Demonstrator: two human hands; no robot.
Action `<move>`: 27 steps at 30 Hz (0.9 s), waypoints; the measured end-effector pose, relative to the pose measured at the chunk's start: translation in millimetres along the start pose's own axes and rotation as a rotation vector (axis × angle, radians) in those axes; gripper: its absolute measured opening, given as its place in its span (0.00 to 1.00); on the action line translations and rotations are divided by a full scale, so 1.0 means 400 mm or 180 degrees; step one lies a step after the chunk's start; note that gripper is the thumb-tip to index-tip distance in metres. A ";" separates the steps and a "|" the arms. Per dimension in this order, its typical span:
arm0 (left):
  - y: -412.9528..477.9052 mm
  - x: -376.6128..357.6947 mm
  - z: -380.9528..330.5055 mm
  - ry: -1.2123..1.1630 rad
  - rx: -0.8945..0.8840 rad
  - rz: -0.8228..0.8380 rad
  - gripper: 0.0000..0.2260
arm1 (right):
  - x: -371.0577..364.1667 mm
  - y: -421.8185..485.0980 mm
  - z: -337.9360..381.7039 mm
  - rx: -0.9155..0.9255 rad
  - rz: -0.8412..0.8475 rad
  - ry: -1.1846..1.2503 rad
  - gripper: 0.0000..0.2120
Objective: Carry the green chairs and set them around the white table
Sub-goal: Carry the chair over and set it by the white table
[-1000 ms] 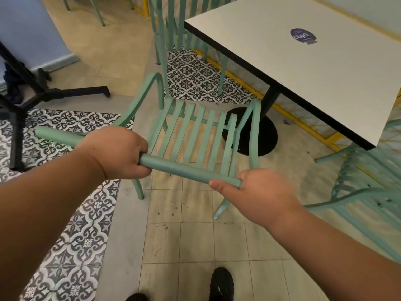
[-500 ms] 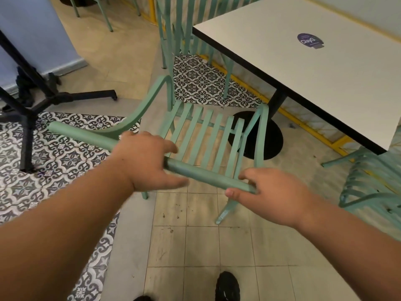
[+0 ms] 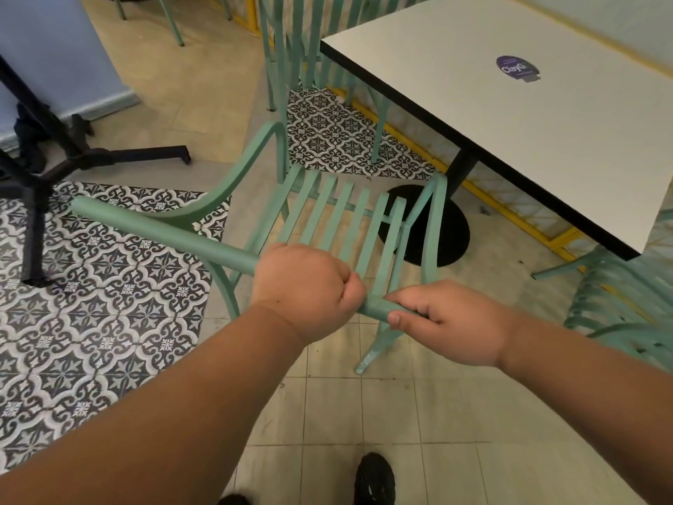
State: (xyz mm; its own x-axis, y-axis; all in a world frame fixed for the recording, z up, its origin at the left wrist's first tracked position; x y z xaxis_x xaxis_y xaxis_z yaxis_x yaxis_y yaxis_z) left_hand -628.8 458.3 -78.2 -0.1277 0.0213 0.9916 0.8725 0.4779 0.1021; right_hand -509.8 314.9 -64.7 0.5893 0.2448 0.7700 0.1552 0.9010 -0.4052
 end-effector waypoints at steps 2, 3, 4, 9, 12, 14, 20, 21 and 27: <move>-0.003 0.000 0.010 0.0005 -0.0022 -0.0007 0.24 | -0.005 -0.001 0.009 -0.0051 0.0012 0.0071 0.16; -0.005 0.000 0.018 -0.0013 -0.0030 -0.0034 0.24 | -0.009 0.000 0.013 -0.0054 0.0014 0.0106 0.17; -0.008 0.000 0.025 -0.0034 -0.0042 -0.0066 0.24 | -0.014 0.001 0.019 -0.0057 0.0023 0.0138 0.17; -0.017 -0.001 0.063 0.0085 -0.0206 -0.0091 0.24 | -0.044 0.008 0.056 -0.0105 -0.0018 0.0281 0.15; -0.021 0.004 0.081 0.0020 -0.0321 -0.0189 0.24 | -0.058 0.011 0.072 -0.0148 -0.0050 0.0438 0.15; -0.025 0.005 0.097 -0.0057 -0.0383 -0.0191 0.24 | -0.070 0.014 0.084 -0.0152 -0.0064 0.0498 0.15; -0.035 0.014 0.159 -0.0136 -0.0552 -0.0138 0.21 | -0.102 0.022 0.149 -0.0096 -0.0243 0.0968 0.14; -0.037 0.017 0.171 -0.0130 -0.0581 -0.0104 0.20 | -0.110 0.025 0.164 -0.0086 -0.0269 0.1069 0.14; -0.054 0.030 0.244 -0.0101 -0.0734 0.0001 0.18 | -0.156 0.049 0.239 -0.0068 -0.0427 0.1338 0.15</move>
State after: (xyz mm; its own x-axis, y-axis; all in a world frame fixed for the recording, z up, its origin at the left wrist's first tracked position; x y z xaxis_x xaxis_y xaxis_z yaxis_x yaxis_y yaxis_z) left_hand -695.2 533.8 -76.2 -0.1390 0.0506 0.9890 0.9568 0.2646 0.1209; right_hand -619.4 351.4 -73.7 0.8335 -0.0448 0.5506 0.2659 0.9062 -0.3288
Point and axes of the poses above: each hand's wrist, its own y-axis towards the middle knuckle, its own x-axis out of the back of the hand, z = x × y, the point moved 4 cm from there along y, towards the middle knuckle, and after that the axes turned 1 degree about y, right-handed, at the moved point
